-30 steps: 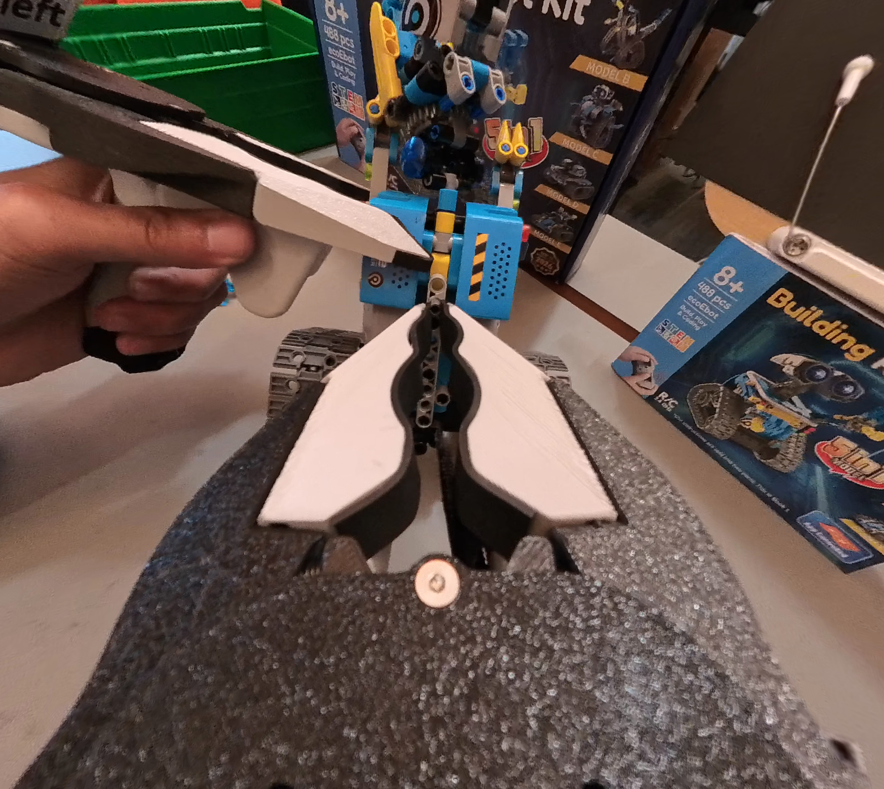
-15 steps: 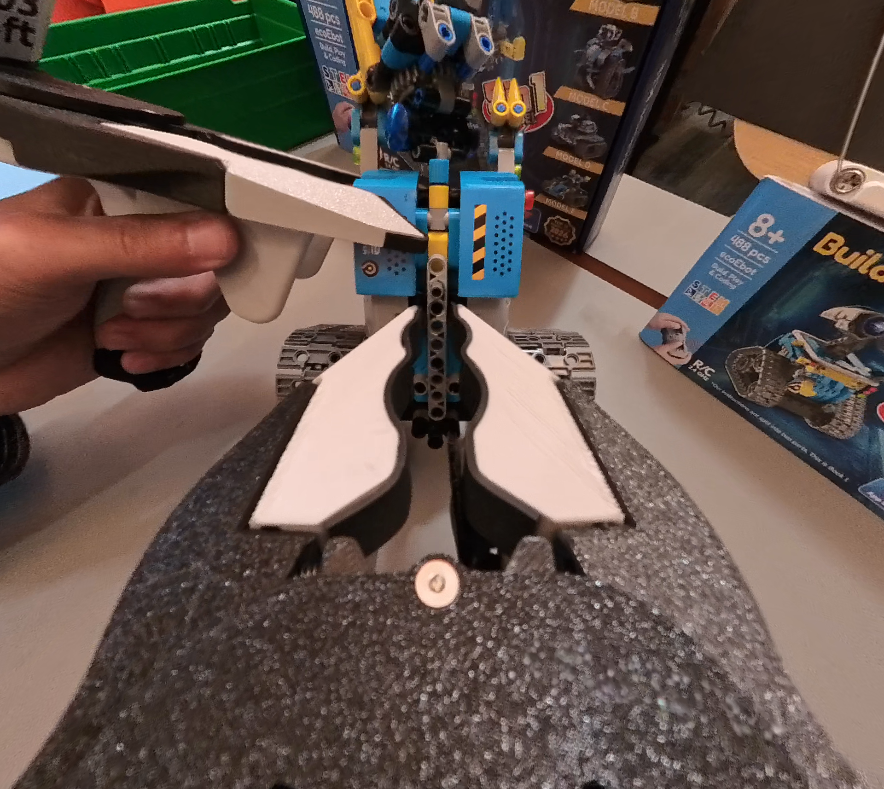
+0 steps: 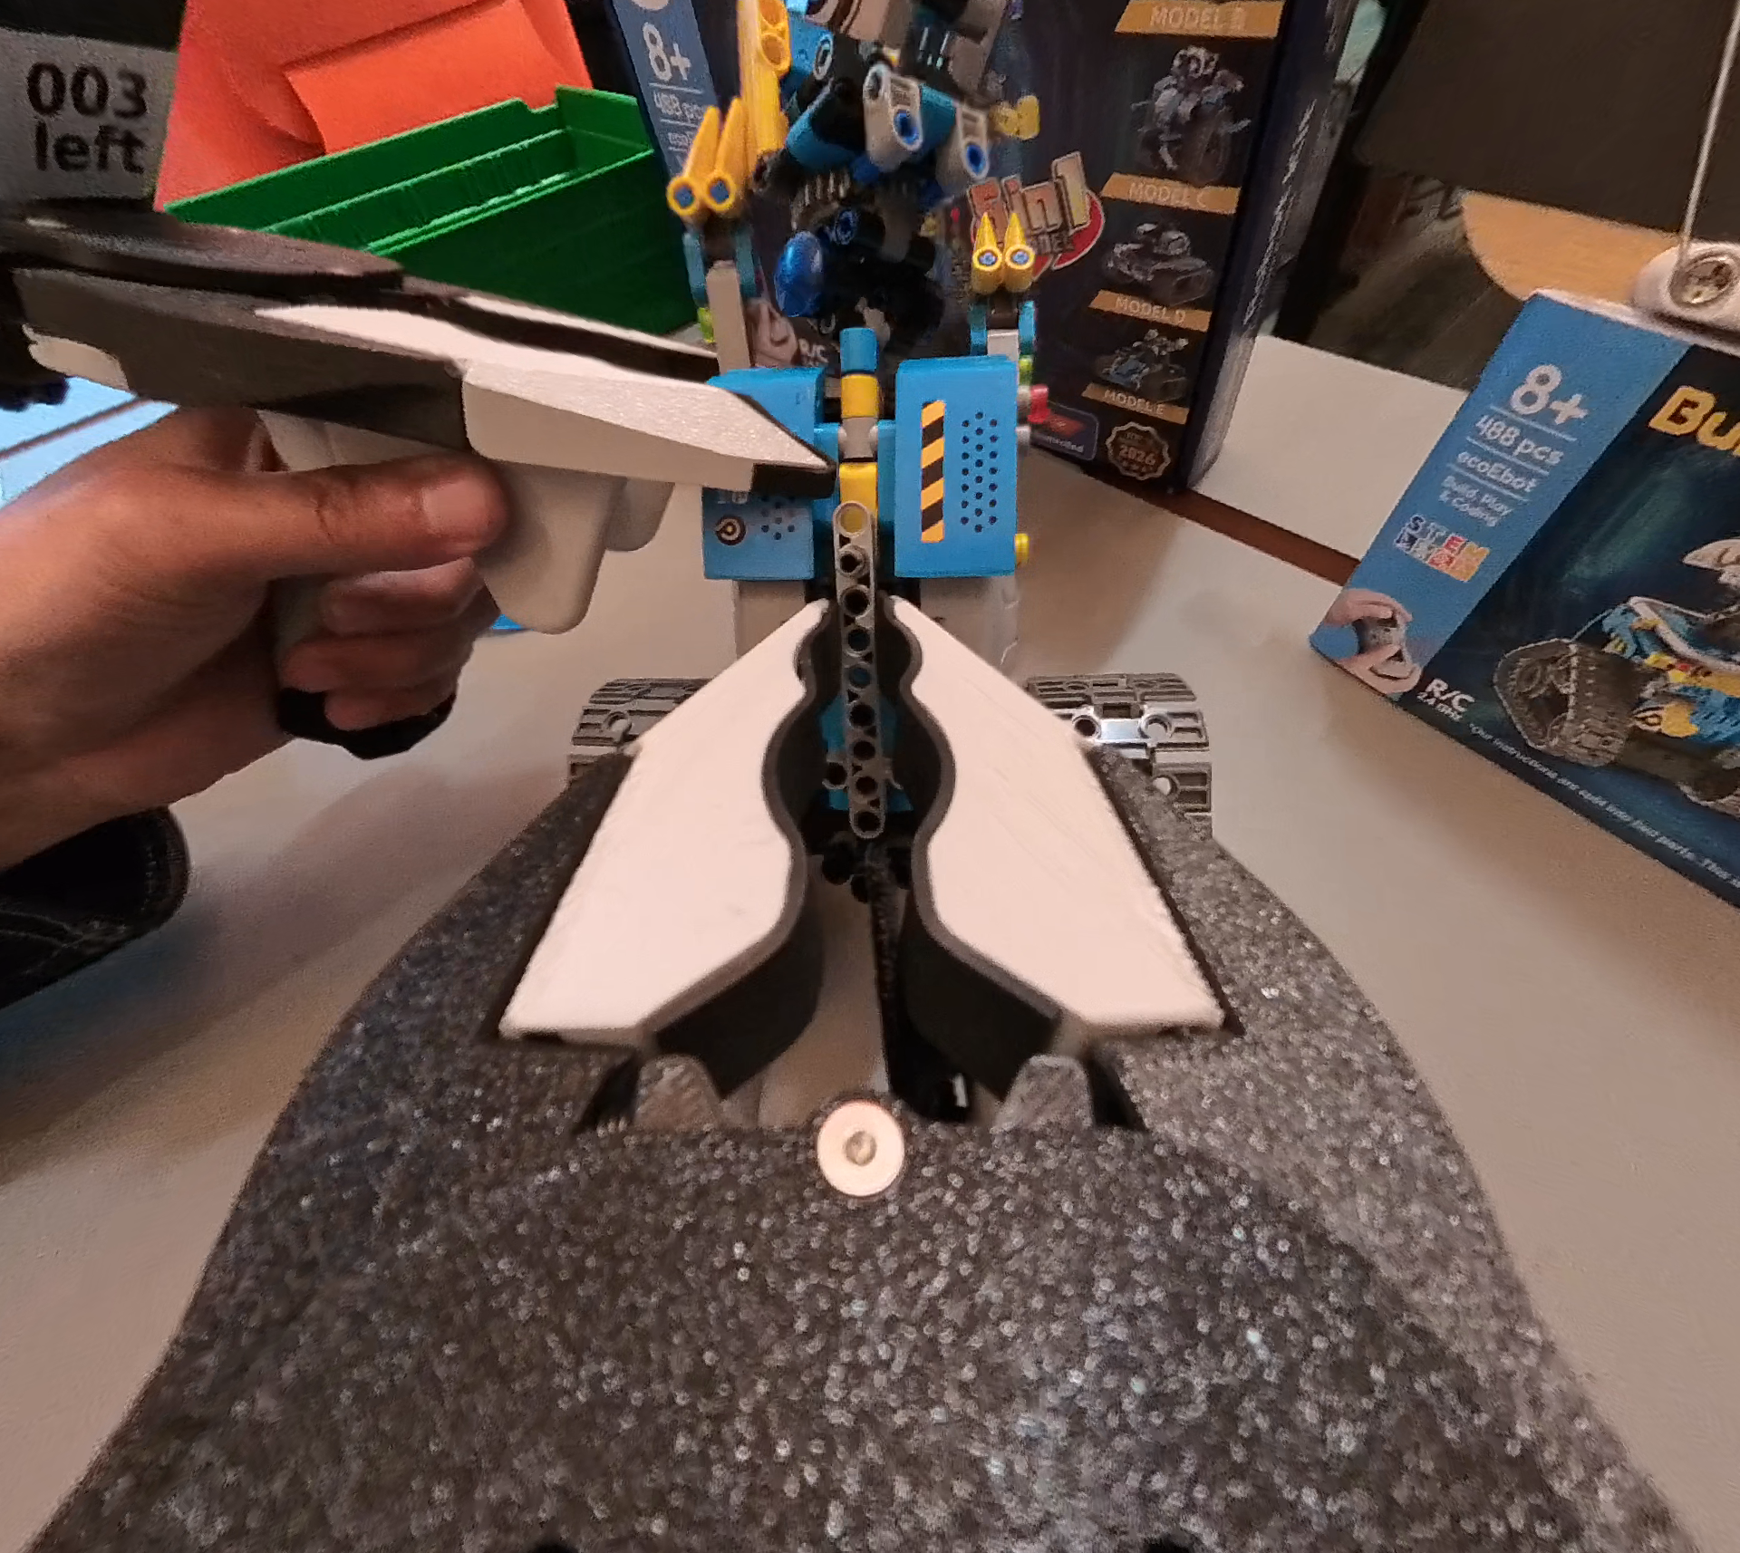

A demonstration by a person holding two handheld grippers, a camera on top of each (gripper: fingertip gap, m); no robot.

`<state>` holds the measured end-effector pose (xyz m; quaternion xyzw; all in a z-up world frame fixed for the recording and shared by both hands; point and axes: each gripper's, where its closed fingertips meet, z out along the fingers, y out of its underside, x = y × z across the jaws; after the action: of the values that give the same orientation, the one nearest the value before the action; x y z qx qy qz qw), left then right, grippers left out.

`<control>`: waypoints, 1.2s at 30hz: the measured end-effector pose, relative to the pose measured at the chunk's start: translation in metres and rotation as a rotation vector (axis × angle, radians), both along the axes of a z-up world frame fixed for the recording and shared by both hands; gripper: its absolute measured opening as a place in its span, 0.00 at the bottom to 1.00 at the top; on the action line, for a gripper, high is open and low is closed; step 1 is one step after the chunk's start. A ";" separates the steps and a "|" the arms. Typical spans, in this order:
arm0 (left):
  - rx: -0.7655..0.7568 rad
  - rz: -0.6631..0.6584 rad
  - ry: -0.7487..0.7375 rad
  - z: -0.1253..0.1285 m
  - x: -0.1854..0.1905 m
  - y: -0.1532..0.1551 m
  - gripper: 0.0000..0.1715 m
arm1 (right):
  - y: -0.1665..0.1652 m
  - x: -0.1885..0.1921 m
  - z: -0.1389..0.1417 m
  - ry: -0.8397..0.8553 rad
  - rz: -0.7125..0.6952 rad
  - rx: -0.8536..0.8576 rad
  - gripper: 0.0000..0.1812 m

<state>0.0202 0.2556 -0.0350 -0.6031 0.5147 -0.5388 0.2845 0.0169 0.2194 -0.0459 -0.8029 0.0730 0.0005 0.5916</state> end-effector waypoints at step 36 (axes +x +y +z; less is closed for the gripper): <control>0.284 0.161 -0.376 0.060 -0.057 -0.012 0.32 | -0.129 0.004 -0.106 -0.227 0.416 -0.536 0.21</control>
<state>-0.0371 0.2432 0.0252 -0.4852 0.4736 -0.5394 0.4993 0.0212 0.0902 -0.1524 -0.9222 -0.1605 0.0125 0.3517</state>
